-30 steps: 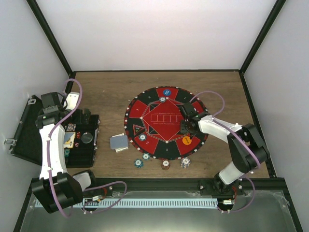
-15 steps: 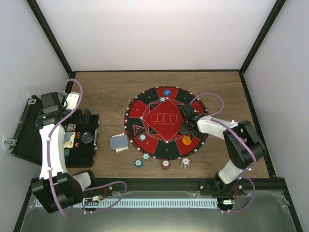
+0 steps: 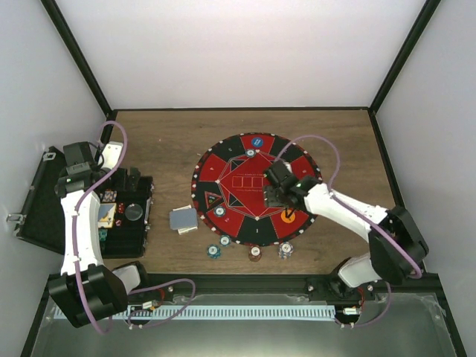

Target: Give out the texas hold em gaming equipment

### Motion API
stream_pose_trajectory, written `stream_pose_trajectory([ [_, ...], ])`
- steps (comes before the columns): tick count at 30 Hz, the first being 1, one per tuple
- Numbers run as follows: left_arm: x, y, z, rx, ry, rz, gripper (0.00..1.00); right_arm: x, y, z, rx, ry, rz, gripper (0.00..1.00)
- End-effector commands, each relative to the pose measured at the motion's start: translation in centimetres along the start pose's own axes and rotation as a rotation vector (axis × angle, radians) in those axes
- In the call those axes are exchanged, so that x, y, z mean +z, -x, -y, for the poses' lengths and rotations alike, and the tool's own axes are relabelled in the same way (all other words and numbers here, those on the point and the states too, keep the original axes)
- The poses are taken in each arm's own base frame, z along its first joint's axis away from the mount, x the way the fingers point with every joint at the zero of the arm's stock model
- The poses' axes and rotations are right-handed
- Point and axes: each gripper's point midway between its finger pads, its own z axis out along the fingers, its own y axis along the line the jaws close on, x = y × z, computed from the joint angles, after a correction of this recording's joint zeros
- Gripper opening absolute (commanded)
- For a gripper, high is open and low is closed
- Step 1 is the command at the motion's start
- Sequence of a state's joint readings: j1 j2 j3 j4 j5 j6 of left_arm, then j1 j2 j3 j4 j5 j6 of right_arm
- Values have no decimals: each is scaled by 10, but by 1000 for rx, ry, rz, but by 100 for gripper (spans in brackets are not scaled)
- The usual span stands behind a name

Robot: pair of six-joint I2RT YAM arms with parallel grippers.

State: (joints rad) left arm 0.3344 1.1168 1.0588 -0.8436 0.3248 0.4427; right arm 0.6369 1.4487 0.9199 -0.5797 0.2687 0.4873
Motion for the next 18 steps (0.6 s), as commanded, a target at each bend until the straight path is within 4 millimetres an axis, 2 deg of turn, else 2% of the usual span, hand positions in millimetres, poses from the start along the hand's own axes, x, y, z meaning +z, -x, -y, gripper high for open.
stream_pose_trajectory([
  [1,0,3,-1,-1,-9,11,100,-43,-25,-52,-97,107,-13,78],
  [4,1,4,-1,-4,-10,12,100,-60,-59,-84,-164,187,-61,83],
  [8,0,5,-1,-8,-13,14,100,-71,-105,-105,-239,218,-137,86],
  [12,0,5,0,-10,-15,15,100,-73,-139,-112,-281,221,-196,86],
  [18,-2,7,-1,-8,-9,17,100,-70,-173,-111,-334,201,-261,82],
])
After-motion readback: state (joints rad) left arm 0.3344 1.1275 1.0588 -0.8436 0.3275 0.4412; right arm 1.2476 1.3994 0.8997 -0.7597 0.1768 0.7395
